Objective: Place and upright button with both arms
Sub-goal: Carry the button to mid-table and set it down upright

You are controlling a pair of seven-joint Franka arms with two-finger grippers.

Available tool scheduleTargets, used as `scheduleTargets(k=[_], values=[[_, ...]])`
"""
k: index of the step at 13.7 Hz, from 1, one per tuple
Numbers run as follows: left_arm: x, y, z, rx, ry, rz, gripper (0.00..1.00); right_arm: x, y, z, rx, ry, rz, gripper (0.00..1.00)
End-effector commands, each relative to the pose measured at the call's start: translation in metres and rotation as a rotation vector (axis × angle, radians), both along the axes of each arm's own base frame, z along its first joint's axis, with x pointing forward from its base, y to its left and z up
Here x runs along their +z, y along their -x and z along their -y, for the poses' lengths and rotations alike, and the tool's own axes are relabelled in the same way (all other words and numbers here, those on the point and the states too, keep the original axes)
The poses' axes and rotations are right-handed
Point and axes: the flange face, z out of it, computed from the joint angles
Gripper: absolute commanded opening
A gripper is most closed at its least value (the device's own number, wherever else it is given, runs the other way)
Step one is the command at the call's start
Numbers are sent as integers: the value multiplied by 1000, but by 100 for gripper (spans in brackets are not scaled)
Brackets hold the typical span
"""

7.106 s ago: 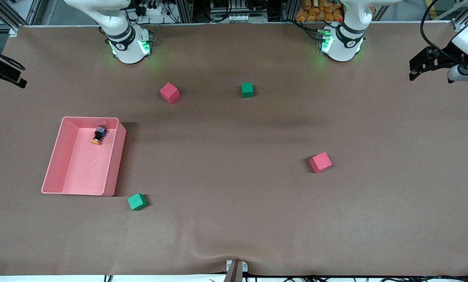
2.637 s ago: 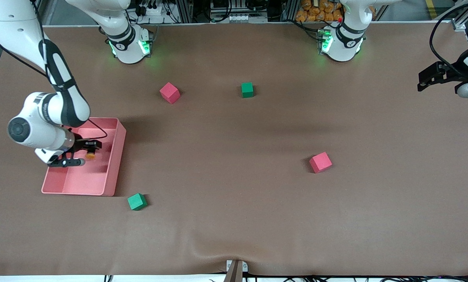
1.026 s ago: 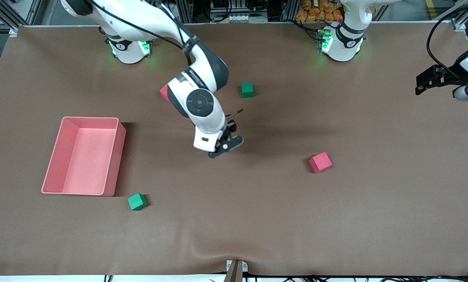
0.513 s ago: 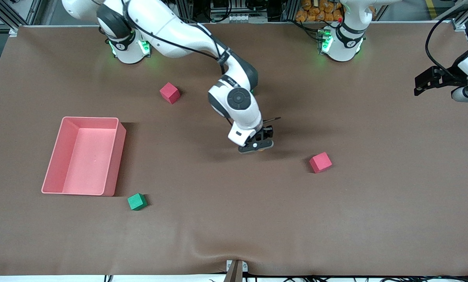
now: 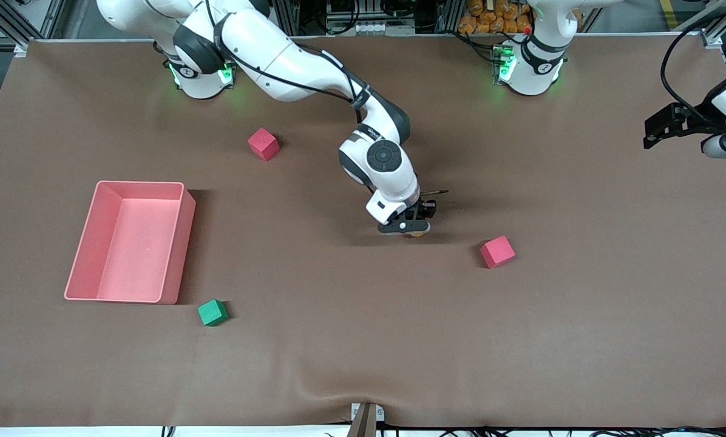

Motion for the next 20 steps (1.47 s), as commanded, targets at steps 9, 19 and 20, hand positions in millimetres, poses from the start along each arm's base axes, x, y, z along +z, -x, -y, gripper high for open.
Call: scheduleTargets(k=[9, 19, 20], values=[[-13, -8, 9, -24, 12, -13, 100, 147, -51, 49, 25, 95, 52, 100], [-142, -66, 199, 73, 85, -229, 100, 163, 0, 26, 183, 226, 18, 100], [-155, -70, 222, 86, 74, -239, 100, 163, 5, 22, 193, 227, 20, 100]])
